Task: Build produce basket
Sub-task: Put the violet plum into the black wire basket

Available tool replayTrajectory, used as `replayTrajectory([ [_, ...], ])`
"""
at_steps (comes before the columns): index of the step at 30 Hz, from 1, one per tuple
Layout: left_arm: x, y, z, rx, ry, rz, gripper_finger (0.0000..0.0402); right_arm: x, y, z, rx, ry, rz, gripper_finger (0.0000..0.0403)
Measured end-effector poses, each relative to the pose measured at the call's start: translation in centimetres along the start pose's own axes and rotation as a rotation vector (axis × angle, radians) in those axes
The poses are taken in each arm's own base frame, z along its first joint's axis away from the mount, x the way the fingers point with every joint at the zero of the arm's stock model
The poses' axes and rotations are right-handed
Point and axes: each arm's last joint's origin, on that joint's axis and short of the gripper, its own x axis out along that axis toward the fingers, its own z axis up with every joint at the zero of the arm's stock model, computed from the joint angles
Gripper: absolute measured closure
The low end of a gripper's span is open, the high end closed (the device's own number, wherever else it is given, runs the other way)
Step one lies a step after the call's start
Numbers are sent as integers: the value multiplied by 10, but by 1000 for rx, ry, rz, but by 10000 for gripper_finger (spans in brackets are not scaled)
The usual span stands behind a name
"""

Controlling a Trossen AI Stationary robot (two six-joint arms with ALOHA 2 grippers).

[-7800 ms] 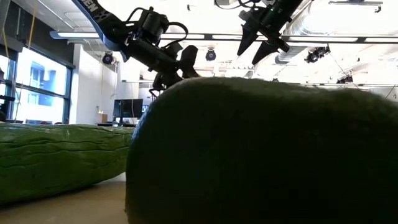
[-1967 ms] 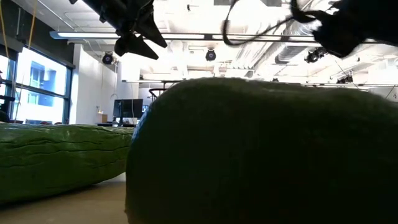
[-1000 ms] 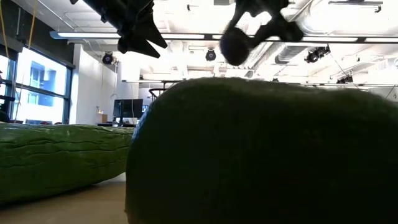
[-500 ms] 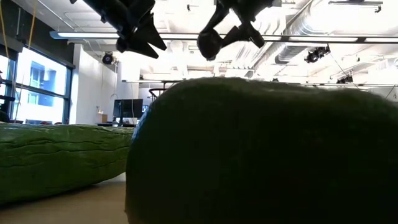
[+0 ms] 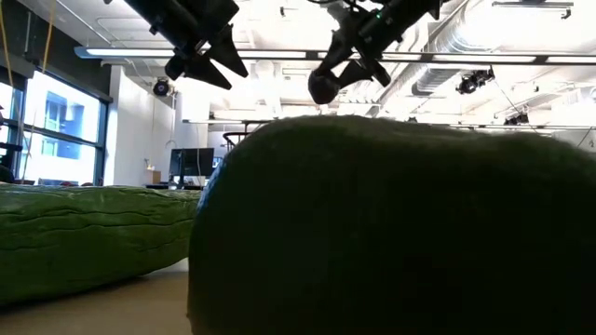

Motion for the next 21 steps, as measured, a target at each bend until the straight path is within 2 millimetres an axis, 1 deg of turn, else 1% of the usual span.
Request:
replayTrajectory([
  [4, 0, 1, 0, 0, -9, 24, 145, 1, -17, 6, -60, 3, 4, 201],
  [8, 0, 2, 1, -18, -25, 66, 145, 5, -32, 9, -104, 20, 11, 201],
  [12, 0, 3, 1, -26, -40, 102, 145, 20, -42, 7, -135, 50, 8, 201],
  [17, 0, 4, 1, -28, -40, 107, 145, 45, -46, -4, -133, 120, 44, 201],
  [21, 0, 4, 1, -28, -40, 107, 145, 61, -47, -12, -132, 158, 57, 201],
])
